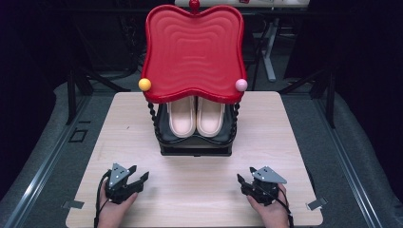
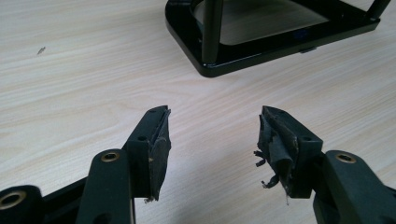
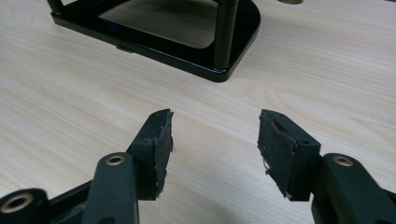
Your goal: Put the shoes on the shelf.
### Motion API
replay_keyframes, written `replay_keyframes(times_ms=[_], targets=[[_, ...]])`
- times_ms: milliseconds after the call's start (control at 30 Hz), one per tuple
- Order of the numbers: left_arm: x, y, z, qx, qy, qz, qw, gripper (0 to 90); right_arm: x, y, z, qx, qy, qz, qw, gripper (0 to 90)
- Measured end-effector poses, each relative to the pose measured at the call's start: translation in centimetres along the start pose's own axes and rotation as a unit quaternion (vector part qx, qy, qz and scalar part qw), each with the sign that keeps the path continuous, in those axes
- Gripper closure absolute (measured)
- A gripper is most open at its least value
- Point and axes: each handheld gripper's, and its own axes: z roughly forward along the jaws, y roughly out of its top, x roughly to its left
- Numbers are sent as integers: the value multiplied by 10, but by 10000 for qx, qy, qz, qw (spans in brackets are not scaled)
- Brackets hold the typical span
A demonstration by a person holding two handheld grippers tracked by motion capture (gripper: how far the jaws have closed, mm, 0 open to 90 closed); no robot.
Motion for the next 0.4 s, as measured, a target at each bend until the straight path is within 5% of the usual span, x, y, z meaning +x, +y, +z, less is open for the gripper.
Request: replay_keyframes(times_ms=[400], targets=[[2, -2, 3, 68, -91, -269, 9996, 436, 3, -1, 4, 6, 48, -106, 9999, 445]])
